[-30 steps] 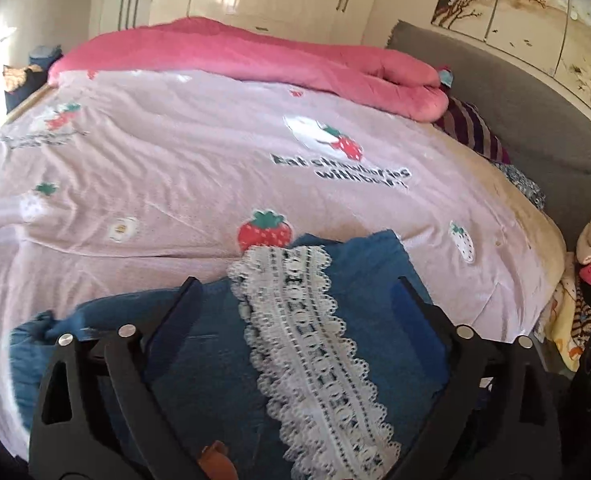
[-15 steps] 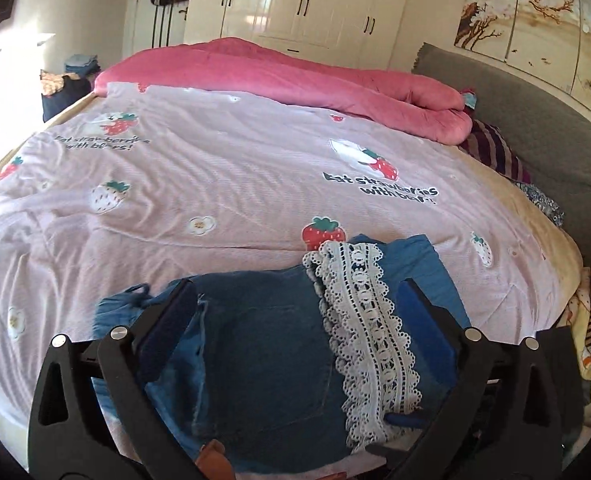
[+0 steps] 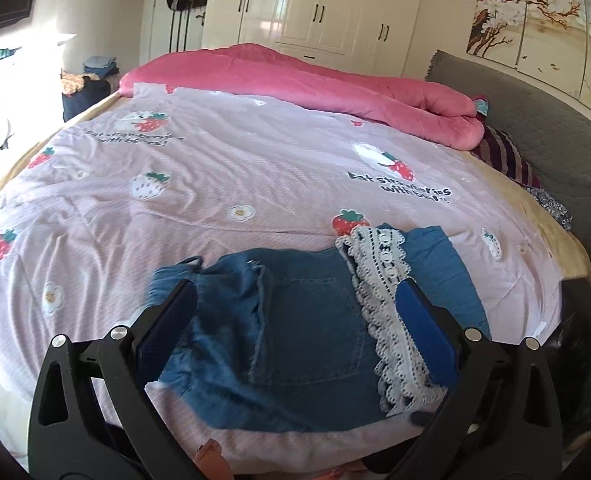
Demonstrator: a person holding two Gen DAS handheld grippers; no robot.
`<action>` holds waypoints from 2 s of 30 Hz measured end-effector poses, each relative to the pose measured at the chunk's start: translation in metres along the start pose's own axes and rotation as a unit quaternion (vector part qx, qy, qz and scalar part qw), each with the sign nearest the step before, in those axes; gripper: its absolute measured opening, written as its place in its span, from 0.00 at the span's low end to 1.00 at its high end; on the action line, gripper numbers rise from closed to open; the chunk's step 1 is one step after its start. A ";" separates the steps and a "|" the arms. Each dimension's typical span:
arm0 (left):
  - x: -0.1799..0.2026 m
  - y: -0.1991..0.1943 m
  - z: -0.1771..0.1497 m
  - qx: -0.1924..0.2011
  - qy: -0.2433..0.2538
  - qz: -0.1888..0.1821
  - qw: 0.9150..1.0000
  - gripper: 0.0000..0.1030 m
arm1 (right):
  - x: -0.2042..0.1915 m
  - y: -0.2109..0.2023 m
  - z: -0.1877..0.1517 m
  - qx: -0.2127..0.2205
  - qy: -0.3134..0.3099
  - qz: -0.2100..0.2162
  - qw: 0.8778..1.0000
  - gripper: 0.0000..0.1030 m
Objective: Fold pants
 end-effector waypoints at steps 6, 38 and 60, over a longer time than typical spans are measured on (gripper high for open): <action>-0.023 -0.013 -0.009 -0.001 -0.019 0.011 1.000 0.91 | -0.001 -0.025 0.011 0.038 -0.006 -0.022 0.999 0.64; -0.064 0.015 -0.068 -0.084 -0.063 -0.001 0.994 0.91 | -0.007 0.054 0.145 -0.017 -0.064 -0.004 0.998 0.90; -0.076 0.034 -0.080 -0.084 -0.147 -0.062 0.984 0.89 | -0.018 0.182 0.171 -0.184 -0.063 0.121 0.973 0.33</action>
Point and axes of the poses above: each gripper's, at about its wrist camera, not at the fingertips, and y roughly the way its jaws point, x to its right, z to its top, the point moved 4 cm from there along y, roughly the way its jaws point, and after that the axes turned 10 degrees about z, right-handed, at the moved point
